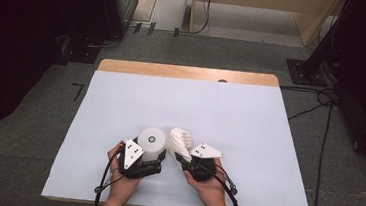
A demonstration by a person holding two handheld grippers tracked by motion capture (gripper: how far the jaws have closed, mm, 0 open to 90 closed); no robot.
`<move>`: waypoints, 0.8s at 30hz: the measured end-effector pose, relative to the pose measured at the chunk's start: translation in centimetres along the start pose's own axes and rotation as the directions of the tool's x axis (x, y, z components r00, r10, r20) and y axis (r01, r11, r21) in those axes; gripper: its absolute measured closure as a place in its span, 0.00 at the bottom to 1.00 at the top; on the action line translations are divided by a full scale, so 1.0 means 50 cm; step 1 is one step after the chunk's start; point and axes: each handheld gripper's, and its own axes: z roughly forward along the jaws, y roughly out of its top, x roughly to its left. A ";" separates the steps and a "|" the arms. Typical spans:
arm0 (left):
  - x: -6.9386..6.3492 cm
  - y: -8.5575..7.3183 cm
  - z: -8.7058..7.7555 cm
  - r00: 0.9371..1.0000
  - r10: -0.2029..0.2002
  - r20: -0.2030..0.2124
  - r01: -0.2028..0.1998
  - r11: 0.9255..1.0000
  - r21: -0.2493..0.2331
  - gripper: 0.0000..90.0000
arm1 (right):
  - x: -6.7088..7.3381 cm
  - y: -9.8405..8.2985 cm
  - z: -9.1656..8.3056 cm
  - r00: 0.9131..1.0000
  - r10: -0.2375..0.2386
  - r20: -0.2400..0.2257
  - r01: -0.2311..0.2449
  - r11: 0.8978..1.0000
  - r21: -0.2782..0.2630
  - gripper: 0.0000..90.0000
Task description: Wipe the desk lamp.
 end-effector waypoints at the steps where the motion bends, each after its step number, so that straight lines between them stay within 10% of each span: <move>1: 0.000 0.000 0.000 1.000 0.000 0.000 0.000 1.000 0.000 0.10 | 0.000 0.000 0.000 1.000 0.000 0.000 0.000 1.000 0.000 0.84; 5: 0.010 0.004 -0.002 0.996 -0.045 0.079 0.046 0.999 -0.004 0.10 | 0.005 0.007 -0.004 0.998 0.024 -0.064 -0.026 0.999 -0.029 0.84; 16: -0.019 0.009 -0.005 0.984 0.064 0.165 -0.063 0.998 -0.013 0.10 | -0.002 0.066 -0.085 0.989 0.025 -0.145 -0.055 0.978 -0.203 0.84; 24: 0.014 0.034 -0.033 0.982 0.055 0.182 -0.040 0.996 -0.083 0.10 | -0.003 0.042 -0.049 0.987 0.021 -0.160 -0.040 0.993 -0.115 0.84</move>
